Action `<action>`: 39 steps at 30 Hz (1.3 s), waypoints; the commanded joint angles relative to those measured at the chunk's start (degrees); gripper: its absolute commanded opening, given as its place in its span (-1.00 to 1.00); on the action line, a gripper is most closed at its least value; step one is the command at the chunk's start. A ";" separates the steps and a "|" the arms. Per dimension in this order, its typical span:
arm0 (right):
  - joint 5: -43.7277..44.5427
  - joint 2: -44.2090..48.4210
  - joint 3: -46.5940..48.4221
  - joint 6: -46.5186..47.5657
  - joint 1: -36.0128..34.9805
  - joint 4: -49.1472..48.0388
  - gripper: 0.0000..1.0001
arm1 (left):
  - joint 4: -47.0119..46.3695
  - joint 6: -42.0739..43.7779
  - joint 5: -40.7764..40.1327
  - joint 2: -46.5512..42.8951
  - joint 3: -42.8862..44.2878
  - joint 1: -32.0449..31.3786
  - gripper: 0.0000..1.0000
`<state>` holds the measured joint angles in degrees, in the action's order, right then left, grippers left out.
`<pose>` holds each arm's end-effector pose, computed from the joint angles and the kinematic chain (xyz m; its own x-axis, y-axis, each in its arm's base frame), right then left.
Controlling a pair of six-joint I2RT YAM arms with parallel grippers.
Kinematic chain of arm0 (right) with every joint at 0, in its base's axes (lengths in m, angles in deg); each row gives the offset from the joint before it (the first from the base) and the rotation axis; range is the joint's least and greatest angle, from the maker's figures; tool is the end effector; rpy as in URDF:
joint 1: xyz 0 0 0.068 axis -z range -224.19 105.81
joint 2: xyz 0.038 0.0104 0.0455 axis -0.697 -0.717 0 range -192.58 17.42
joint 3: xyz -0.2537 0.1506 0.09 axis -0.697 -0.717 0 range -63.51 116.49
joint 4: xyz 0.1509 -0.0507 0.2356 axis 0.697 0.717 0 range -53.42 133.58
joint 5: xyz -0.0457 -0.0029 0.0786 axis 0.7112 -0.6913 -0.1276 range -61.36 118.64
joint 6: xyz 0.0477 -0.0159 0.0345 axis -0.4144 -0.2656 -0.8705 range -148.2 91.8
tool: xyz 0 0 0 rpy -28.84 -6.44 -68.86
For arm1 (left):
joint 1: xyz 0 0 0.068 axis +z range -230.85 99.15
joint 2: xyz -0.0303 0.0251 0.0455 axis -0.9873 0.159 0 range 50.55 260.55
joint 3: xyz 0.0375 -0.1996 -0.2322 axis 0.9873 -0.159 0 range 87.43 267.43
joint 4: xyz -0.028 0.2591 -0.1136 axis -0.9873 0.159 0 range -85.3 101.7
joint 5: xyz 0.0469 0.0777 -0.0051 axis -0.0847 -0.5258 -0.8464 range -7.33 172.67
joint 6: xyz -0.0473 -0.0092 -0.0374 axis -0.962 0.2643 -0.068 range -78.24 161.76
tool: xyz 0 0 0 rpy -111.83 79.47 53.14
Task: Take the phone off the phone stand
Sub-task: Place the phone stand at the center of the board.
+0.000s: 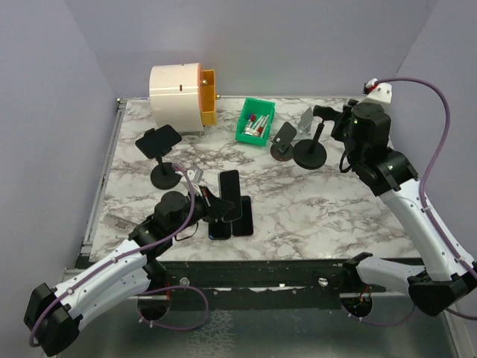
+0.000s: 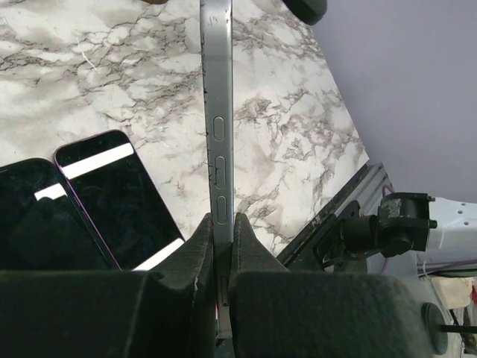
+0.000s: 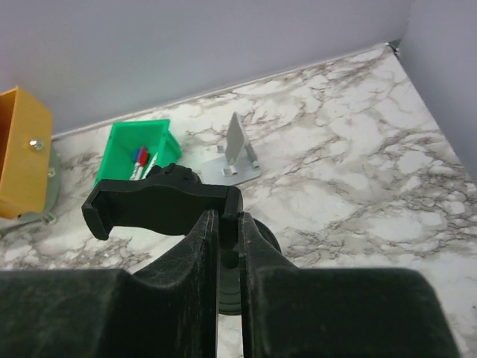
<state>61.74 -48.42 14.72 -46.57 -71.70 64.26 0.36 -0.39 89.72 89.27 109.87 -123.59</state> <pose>0.2379 0.0958 0.4746 -0.1968 0.1952 -0.9608 0.1498 0.9745 0.1673 0.1264 -0.1244 0.2591 -0.6238 -0.3303 -0.7083 0.4628 0.5742 -0.6753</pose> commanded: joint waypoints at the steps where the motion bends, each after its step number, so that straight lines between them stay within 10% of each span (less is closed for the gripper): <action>1: 1.64 2.03 -2.67 -0.51 4.14 -2.36 -1.00 | -5.56 -0.23 1.79 2.45 0.02 0.29 -1.00; 13: -9.02 -1.75 -11.69 -13.23 21.38 -8.55 -1.00 | -5.33 0.52 4.28 4.71 2.08 0.29 -1.00; 39: -5.68 -14.99 -8.81 -6.95 22.06 -23.33 -1.00 | -1.60 4.01 0.97 -1.65 0.50 0.29 -1.00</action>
<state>54.86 -62.87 2.57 -54.13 -49.73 47.38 1.04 2.83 91.92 88.52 109.80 -123.57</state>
